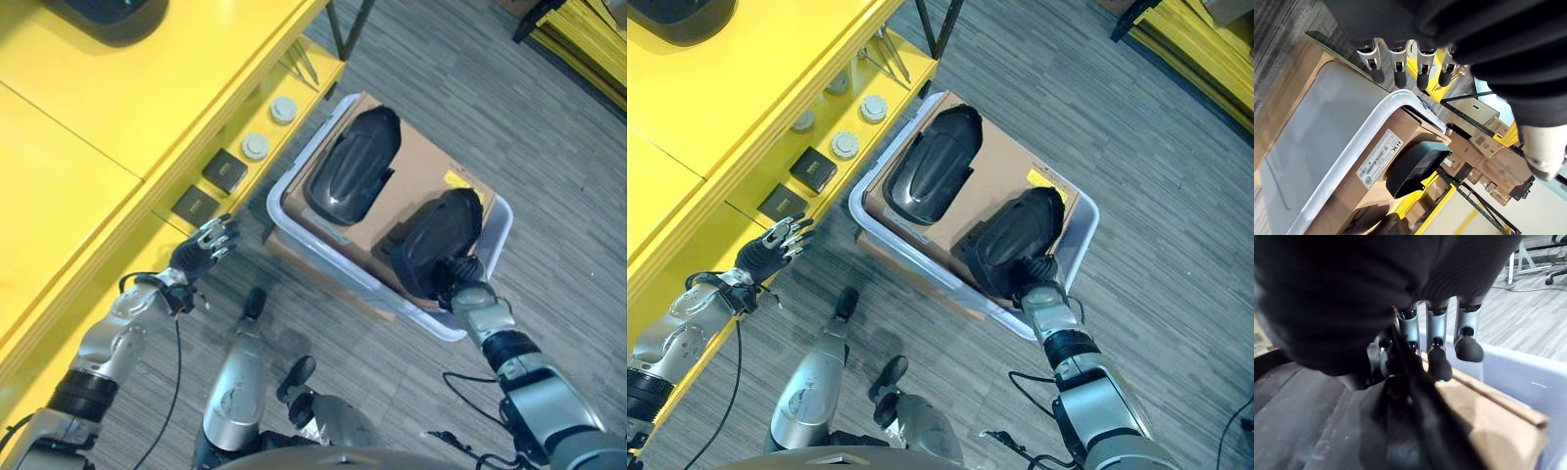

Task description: Move parts from the plastic box to the shelf.

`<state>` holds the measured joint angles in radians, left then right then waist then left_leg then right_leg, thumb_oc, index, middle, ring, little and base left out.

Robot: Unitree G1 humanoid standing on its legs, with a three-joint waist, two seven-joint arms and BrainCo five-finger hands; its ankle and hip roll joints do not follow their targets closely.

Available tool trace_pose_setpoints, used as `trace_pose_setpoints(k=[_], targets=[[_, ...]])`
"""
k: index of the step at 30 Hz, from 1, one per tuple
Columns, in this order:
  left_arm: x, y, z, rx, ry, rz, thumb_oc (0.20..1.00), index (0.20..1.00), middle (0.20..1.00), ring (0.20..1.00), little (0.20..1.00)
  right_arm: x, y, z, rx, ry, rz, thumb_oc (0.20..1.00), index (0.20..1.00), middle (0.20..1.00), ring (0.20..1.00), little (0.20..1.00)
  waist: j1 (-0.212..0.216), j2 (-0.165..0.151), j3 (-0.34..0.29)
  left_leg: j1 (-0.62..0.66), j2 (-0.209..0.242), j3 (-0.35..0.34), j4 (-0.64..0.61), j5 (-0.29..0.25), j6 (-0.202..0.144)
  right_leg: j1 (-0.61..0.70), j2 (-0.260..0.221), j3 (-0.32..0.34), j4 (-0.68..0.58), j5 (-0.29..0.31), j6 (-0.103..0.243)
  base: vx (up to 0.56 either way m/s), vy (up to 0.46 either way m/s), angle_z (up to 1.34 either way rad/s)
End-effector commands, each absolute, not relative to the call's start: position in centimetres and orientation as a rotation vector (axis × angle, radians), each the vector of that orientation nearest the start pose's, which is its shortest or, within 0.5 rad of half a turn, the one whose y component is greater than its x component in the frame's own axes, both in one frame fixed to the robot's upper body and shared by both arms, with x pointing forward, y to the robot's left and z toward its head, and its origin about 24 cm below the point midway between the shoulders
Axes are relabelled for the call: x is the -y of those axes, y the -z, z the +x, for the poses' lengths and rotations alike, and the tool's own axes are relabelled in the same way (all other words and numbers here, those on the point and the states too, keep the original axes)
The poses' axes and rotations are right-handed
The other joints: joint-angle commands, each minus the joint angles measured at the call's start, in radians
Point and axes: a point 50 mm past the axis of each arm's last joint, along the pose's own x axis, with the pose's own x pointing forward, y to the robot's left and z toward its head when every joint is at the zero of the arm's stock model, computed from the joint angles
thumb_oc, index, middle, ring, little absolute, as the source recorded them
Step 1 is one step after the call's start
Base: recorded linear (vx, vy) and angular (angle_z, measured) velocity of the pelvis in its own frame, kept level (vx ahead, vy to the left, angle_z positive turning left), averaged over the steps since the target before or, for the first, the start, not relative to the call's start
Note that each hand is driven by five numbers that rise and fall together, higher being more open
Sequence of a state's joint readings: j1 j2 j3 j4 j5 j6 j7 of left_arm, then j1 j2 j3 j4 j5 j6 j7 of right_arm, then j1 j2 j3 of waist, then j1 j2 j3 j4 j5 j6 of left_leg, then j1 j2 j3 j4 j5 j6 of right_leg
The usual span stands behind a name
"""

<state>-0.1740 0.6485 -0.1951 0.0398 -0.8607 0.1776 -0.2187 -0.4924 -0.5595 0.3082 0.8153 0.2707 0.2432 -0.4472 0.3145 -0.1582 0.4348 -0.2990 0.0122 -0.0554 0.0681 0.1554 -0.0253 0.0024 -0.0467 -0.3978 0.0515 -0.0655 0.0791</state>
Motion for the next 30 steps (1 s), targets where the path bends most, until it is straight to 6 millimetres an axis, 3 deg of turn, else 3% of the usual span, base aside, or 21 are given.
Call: trace_pose_setpoints(k=[1,2,23,30], targets=[[-20.4,-9.3,27.6,-0.072,0.433,-0.22,1.0,1.0,1.0,1.0,1.0,31.4,-4.2,31.2,-0.418,0.598,-0.611,0.561,0.561,0.561,0.561,0.561,-0.006,-0.002,-0.031,0.003,-0.01,0.038,0.108,-0.146,0.03,-0.063,-0.063,0.048,-0.075,0.205,0.087,0.0,0.0,0.0],[-20.4,-9.3,27.6,-0.072,0.433,-0.219,1.0,1.0,1.0,1.0,1.0,31.6,-4.3,31.2,-0.417,0.616,-0.609,1.0,1.0,1.0,1.0,1.0,-0.006,-0.001,-0.029,0.001,-0.011,0.038,0.108,-0.145,0.029,-0.065,-0.063,0.048,-0.075,0.206,0.087,-0.03,-0.01,-0.02],[-19.2,-9.0,27.7,-0.076,0.445,-0.274,1.0,1.0,1.0,1.0,1.0,32.3,-6.9,32.0,-0.301,0.657,-0.551,1.0,1.0,1.0,1.0,1.0,-0.032,0.032,-0.009,-0.004,-0.019,0.053,0.112,-0.14,0.029,-0.091,-0.076,0.044,-0.062,0.208,0.082,-0.01,0.017,0.0],[-19.1,-8.6,27.2,-0.073,0.428,-0.305,1.0,1.0,1.0,1.0,1.0,31.7,-10.4,32.1,-0.063,0.744,-0.478,1.0,1.0,1.0,1.0,1.0,-0.057,0.045,-0.016,0.015,-0.019,0.063,0.113,-0.146,0.033,-0.087,-0.081,0.059,-0.058,0.205,0.08,0.0,0.062,-0.06]])
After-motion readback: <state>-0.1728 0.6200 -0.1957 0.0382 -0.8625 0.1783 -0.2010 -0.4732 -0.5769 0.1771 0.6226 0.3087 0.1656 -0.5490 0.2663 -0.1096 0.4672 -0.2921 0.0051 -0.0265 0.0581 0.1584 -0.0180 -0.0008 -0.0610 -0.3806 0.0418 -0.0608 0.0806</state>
